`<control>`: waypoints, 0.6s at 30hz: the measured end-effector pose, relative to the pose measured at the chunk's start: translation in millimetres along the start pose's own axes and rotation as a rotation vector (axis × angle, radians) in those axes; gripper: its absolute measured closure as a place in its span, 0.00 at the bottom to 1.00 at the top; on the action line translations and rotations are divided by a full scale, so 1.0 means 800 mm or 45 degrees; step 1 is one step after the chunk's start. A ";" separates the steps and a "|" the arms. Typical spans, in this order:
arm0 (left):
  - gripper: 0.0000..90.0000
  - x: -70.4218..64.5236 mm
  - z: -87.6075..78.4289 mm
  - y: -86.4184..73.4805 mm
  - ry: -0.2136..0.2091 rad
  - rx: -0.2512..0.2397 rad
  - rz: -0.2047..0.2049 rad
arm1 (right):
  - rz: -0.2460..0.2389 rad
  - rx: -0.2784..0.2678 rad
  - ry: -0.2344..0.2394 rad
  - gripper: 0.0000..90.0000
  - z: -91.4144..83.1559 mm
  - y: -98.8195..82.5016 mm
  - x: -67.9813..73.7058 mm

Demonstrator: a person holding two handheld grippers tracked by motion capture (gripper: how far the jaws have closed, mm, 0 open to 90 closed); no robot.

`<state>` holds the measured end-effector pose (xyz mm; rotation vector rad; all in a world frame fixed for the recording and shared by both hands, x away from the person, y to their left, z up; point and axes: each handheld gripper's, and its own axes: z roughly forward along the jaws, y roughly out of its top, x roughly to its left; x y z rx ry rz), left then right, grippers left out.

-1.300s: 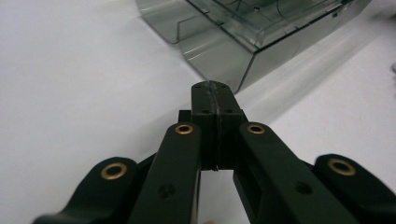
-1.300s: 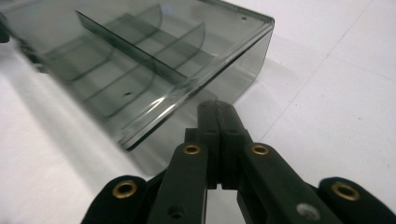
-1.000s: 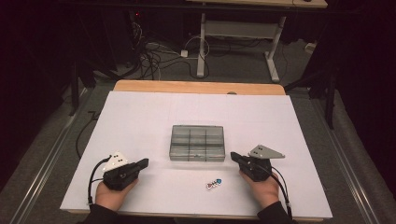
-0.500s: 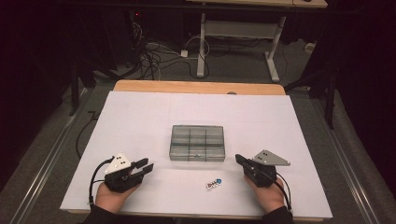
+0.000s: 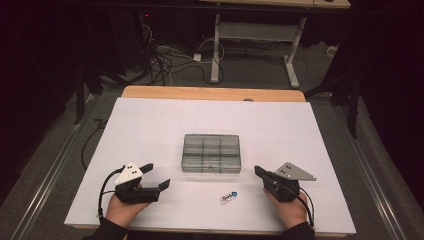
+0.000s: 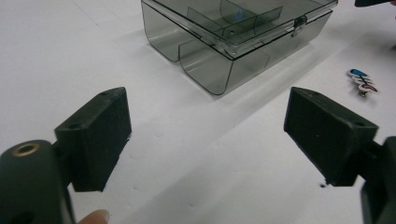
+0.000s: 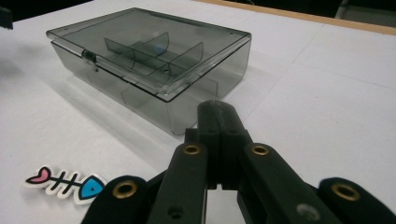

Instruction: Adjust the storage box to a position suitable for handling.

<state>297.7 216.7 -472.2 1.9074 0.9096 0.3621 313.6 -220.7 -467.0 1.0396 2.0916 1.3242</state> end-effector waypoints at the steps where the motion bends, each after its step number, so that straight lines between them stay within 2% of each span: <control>1: 0.15 -0.001 0.000 0.000 -0.001 -0.001 0.003 | -0.012 0.002 0.001 1.00 0.000 0.000 0.001; 7: 0.00 -0.004 0.004 0.005 0.008 0.007 0.002 | -0.034 0.003 0.010 1.00 -0.001 0.001 0.005; 12: 0.00 -0.005 0.006 0.003 0.007 0.022 0.007 | -0.039 0.020 0.030 1.00 0.001 0.001 0.008; 14: 0.00 -0.004 0.005 0.003 0.016 0.018 0.007 | -0.024 0.023 0.037 1.00 0.002 0.001 0.008; 16: 0.00 -0.003 0.003 0.002 0.028 0.006 -0.001 | 0.017 0.034 0.045 1.00 0.002 0.002 0.008; 18: 0.00 -0.001 0.002 0.002 0.036 0.005 -0.004 | 0.009 0.032 0.039 1.00 0.002 0.002 0.008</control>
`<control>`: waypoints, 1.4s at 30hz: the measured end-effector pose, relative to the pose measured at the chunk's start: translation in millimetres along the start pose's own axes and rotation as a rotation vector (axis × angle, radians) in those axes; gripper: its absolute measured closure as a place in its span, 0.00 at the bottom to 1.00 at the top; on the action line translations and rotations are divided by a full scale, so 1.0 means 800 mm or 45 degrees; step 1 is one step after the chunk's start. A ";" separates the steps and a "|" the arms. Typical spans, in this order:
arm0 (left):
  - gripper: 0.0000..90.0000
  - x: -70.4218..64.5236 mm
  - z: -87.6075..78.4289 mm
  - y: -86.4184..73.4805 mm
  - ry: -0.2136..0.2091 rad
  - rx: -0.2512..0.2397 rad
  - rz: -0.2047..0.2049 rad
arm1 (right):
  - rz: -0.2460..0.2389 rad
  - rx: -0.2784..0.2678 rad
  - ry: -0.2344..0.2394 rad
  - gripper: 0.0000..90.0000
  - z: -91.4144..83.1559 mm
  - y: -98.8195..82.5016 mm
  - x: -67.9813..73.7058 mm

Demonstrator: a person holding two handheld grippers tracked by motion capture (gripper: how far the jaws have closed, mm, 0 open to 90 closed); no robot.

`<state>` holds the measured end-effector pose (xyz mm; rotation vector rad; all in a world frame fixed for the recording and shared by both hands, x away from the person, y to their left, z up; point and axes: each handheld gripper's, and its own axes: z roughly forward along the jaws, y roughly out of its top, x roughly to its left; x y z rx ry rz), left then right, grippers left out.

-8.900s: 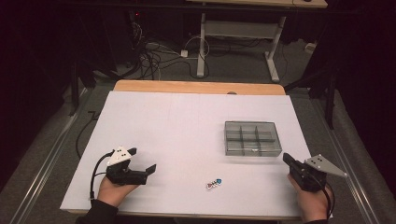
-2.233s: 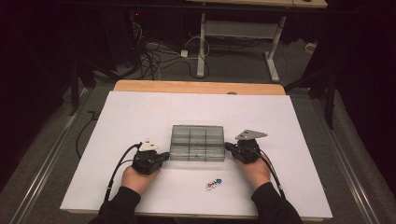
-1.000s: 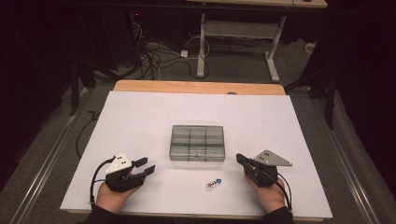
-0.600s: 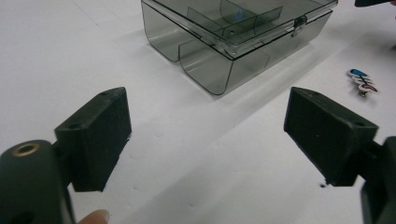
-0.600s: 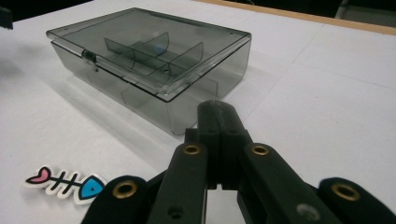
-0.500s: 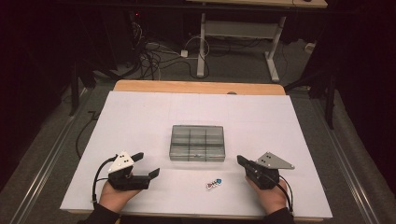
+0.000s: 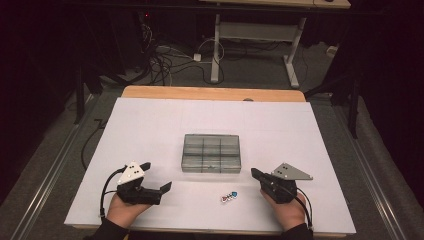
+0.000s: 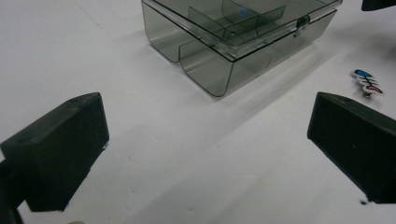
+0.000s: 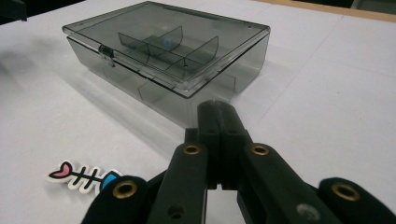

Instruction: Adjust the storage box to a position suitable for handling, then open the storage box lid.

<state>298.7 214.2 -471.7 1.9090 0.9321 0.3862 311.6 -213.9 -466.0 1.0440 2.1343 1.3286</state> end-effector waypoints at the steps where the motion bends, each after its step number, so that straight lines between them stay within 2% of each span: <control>1: 0.00 0.000 0.000 0.000 0.000 0.000 0.001 | -0.006 0.000 -0.001 1.00 0.000 0.000 0.000; 10: 0.00 0.007 0.000 -0.001 -0.011 -0.017 -0.023 | -0.033 -0.002 -0.016 1.00 0.007 0.001 -0.001; 16: 0.00 0.006 0.000 -0.002 -0.019 -0.013 -0.026 | -0.021 0.006 -0.024 1.00 0.010 -0.001 0.000; 25: 0.00 0.003 -0.004 0.000 -0.014 -0.028 -0.022 | -0.053 -0.006 -0.012 1.00 0.009 0.004 0.006; 36: 0.00 0.001 -0.006 -0.001 -0.001 -0.033 -0.026 | -0.075 0.032 0.031 1.00 0.018 0.002 0.012; 42: 0.00 -0.001 -0.007 -0.002 -0.003 -0.031 -0.018 | -0.084 0.039 0.033 1.00 0.021 0.005 0.015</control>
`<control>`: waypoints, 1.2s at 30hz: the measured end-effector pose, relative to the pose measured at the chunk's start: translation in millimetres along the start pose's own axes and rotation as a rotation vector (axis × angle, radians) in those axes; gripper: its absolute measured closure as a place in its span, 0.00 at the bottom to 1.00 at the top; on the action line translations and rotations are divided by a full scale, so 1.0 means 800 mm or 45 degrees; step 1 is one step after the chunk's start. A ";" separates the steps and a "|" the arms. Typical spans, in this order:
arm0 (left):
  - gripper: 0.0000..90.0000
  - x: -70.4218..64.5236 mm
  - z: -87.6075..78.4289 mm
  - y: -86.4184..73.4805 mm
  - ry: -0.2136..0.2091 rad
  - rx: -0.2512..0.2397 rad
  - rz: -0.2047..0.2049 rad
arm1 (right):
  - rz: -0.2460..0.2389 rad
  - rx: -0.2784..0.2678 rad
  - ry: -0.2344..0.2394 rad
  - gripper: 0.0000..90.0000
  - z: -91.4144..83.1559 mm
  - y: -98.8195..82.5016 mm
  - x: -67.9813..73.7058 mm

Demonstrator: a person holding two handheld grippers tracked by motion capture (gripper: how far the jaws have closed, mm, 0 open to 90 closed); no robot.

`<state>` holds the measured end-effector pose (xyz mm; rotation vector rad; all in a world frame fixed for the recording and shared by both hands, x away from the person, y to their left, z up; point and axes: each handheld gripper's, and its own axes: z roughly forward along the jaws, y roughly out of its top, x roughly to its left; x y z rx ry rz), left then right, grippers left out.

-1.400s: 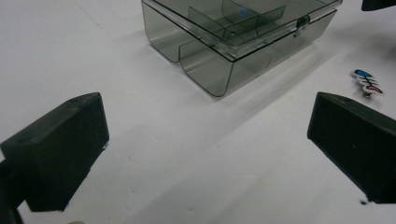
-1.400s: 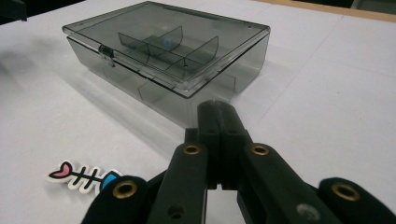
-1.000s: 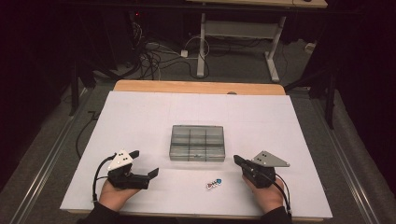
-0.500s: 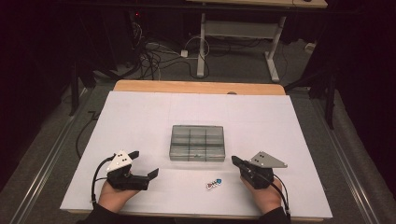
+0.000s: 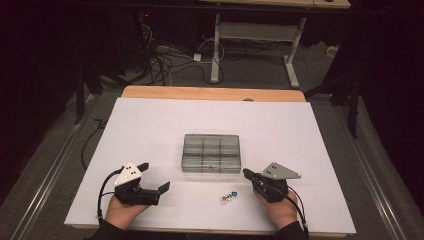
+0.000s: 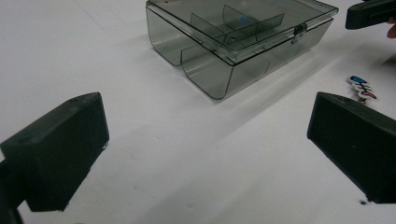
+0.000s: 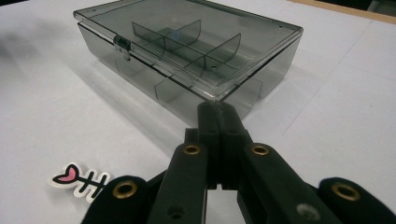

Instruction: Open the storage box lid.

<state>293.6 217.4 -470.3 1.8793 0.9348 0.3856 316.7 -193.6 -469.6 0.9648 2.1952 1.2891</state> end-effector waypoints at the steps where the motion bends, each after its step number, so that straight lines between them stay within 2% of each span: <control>1: 0.00 0.000 -0.001 0.000 0.001 -0.002 -0.001 | -0.001 0.000 -0.002 1.00 0.000 0.000 0.000; 14: 0.00 0.001 0.002 0.001 -0.008 -0.002 0.005 | -0.009 0.036 0.008 1.00 0.009 -0.002 0.002; 36: 0.00 0.000 0.003 0.001 -0.013 0.002 0.007 | -0.015 0.041 0.005 1.00 0.011 -0.002 0.003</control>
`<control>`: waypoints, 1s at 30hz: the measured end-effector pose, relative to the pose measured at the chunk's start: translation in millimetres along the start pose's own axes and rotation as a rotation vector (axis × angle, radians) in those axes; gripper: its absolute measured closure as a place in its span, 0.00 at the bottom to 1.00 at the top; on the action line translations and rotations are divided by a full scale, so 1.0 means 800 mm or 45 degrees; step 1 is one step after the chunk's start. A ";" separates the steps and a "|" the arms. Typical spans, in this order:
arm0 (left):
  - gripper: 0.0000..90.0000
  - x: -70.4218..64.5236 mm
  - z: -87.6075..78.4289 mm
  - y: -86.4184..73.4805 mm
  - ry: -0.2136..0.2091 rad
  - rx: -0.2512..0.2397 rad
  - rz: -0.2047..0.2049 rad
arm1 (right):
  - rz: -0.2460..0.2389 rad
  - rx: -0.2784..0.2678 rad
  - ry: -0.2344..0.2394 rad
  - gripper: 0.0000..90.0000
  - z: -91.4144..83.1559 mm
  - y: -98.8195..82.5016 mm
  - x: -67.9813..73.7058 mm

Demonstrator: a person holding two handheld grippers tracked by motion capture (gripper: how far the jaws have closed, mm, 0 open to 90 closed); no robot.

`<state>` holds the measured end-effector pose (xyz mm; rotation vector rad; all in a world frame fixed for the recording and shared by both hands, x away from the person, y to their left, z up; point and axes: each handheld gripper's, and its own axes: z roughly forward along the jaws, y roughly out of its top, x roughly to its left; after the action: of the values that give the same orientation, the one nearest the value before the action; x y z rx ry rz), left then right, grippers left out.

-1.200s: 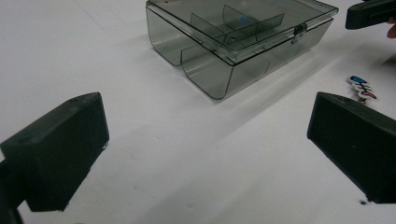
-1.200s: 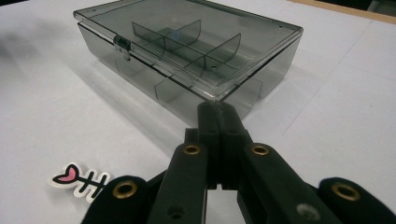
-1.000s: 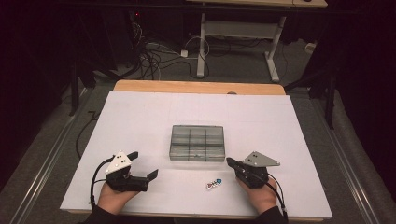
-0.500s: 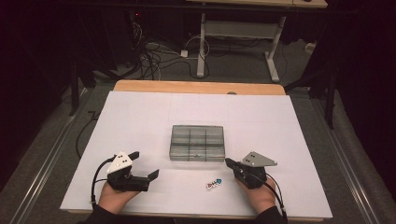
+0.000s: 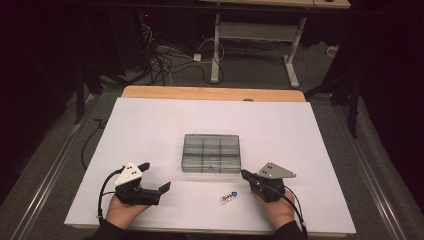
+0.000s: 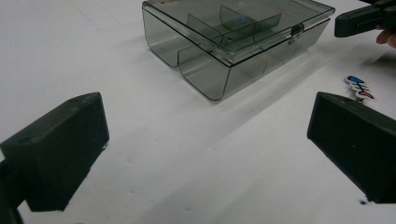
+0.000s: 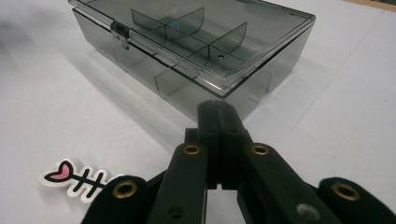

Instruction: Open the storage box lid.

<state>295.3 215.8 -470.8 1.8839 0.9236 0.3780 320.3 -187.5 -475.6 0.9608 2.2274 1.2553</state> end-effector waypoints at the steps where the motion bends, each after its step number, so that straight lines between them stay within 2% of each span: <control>1: 0.00 0.000 0.000 0.000 -0.001 -0.001 -0.001 | 0.000 0.000 0.000 1.00 0.000 0.000 0.000; 19: 0.00 0.002 0.001 -0.003 -0.020 -0.001 -0.019 | 0.014 -0.011 -0.011 1.00 -0.002 0.003 -0.002; 23: 0.00 0.005 0.000 0.000 -0.021 -0.020 -0.028 | 0.013 -0.003 -0.018 1.00 -0.002 0.002 -0.001; 30: 0.00 0.002 -0.001 0.003 -0.014 -0.019 -0.009 | 0.002 -0.009 -0.020 1.00 -0.004 0.002 0.001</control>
<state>297.2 217.0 -468.7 1.8667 0.9175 0.3685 318.1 -188.4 -472.5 0.9669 2.2093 1.2511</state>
